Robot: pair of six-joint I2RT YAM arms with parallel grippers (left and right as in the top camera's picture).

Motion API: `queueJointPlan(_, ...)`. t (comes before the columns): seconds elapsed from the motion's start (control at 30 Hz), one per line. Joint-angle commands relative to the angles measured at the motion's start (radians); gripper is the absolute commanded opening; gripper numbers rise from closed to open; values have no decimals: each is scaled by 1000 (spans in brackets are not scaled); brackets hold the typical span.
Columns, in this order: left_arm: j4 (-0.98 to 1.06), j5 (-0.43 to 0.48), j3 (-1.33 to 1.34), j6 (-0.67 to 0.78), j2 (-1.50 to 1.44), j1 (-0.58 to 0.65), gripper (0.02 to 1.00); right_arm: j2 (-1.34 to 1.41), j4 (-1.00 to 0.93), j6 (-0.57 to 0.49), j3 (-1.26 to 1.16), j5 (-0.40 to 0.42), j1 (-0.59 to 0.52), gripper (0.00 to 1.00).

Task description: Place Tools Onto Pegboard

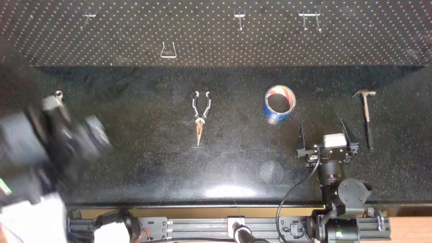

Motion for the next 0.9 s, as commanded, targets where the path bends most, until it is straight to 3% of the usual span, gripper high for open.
queueJointPlan(0.03, -64, -309, 440, 114, 470, 97, 996, -6, -2, 15, -5, 9, 8, 976)
queueJointPlan(0.1, -51, -271, 438, 343, 561, 156, 993, -6, -2, 15, -5, 9, 8, 976)
queueJointPlan(0.17, -47, -142, 391, 657, 629, 261, 996, -6, -2, 15, -5, 9, 8, 976)
queueJointPlan(0.23, -25, -136, 371, 733, 671, 342, 993, -6, -2, 15, -5, 9, 8, 976)
queueJointPlan(0.33, 16, -80, 357, 739, 774, 436, 996, -6, -3, 15, -5, 9, 8, 974)
queueJointPlan(0.5, 135, 80, 346, 740, 918, 444, 996, -6, -2, 15, -5, 9, 8, 974)
queueJointPlan(0.63, 190, 96, 346, 854, 996, 444, 996, -6, -2, 15, -5, 9, 8, 976)
queueJointPlan(0.9, 325, 33, 194, 825, 1034, 414, 996, -6, -3, 15, -5, 9, 8, 976)
